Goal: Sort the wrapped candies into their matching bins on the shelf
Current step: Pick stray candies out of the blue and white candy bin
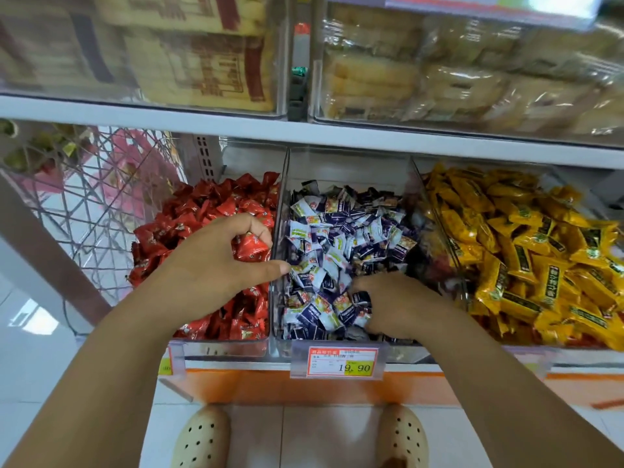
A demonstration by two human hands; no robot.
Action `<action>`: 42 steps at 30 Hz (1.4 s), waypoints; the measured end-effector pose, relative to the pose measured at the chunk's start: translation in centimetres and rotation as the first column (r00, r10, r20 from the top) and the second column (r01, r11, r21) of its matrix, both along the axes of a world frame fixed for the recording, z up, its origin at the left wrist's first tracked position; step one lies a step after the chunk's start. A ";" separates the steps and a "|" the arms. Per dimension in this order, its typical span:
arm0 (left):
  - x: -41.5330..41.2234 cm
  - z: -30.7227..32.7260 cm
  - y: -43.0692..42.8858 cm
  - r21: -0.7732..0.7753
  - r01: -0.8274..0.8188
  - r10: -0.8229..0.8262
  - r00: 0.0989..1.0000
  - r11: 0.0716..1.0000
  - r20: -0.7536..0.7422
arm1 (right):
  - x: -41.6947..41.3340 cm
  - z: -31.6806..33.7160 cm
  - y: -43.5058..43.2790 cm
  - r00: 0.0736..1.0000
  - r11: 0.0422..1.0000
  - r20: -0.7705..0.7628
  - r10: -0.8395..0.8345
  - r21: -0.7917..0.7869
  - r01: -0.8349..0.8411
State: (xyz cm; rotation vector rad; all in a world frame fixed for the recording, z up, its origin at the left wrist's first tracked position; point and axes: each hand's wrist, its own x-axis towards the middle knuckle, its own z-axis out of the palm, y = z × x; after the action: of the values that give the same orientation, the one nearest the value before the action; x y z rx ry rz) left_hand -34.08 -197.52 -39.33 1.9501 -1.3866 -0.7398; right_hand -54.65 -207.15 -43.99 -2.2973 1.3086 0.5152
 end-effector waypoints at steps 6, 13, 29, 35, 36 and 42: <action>0.3 -0.3 -0.3 0.013 0.009 -0.009 1.000 1.000 0.007 | -0.3 -1.7 0.1 0.978 0.994 0.183 -0.102 0.067 0.091; 0.3 -0.6 -0.6 -0.027 0.028 -0.028 1.000 0.999 -0.006 | -0.1 -1.8 0.2 0.945 0.984 0.282 -0.166 0.109 0.141; -2.7 -1.0 -1.4 -0.197 0.211 -0.154 0.951 0.957 0.269 | 0.2 2.9 0.5 0.423 0.866 0.756 -0.499 0.416 0.276; -3.0 -1.1 -1.8 -0.229 0.198 -0.122 0.944 0.953 0.306 | 0.3 3.2 0.5 0.331 0.846 0.779 -0.532 0.494 0.198; -2.8 -1.1 -1.9 -0.253 0.174 -0.113 0.964 0.952 0.241 | 0.3 3.3 0.5 0.335 0.843 0.774 -0.538 0.500 0.197; 1.8 -0.5 -1.5 -0.331 -0.139 0.170 0.983 0.933 0.066 | -0.6 2.9 -0.7 0.496 0.882 0.760 -0.420 0.213 0.420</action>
State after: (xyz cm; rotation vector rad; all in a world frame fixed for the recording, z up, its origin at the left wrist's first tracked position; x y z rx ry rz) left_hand -32.26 -198.99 -39.82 1.8221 -1.2966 -0.3245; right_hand -55.25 -207.86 -41.06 -1.7004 1.2737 -0.6401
